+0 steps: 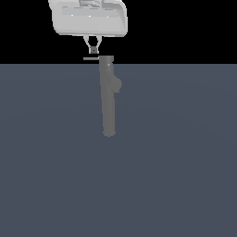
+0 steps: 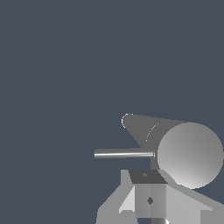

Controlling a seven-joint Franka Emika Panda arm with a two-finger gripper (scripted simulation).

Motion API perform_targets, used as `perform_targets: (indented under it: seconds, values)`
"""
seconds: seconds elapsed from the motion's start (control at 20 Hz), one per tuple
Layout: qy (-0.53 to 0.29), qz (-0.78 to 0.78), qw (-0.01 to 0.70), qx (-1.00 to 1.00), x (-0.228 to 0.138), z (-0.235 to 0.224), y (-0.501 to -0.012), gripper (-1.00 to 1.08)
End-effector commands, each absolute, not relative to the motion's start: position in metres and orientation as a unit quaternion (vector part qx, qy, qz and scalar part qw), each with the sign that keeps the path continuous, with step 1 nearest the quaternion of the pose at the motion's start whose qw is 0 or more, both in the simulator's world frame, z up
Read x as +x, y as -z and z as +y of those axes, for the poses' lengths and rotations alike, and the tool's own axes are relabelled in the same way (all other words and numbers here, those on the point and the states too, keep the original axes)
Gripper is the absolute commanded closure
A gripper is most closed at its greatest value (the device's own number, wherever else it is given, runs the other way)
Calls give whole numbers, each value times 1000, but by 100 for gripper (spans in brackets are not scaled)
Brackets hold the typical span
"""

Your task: Turn on the faucet by rotating a designated handle.

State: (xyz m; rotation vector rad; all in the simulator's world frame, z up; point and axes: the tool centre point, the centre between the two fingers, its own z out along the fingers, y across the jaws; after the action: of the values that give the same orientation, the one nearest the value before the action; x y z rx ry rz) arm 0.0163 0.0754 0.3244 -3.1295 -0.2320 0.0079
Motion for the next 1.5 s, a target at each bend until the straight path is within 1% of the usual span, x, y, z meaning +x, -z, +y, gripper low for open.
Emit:
perform_targets:
  seconds: [0.0, 0.35, 0.7, 0.9, 1.45]
  values:
    - [-1, -78, 1, -997, 31, 81, -317, 108]
    - [0, -85, 0, -996, 57, 90, -304, 108]
    - [0, -87, 0, -996, 66, 94, -301, 108]
    - [0, -87, 0, -996, 65, 94, -301, 108]
    - [0, -87, 0, -996, 33, 97, -301, 108]
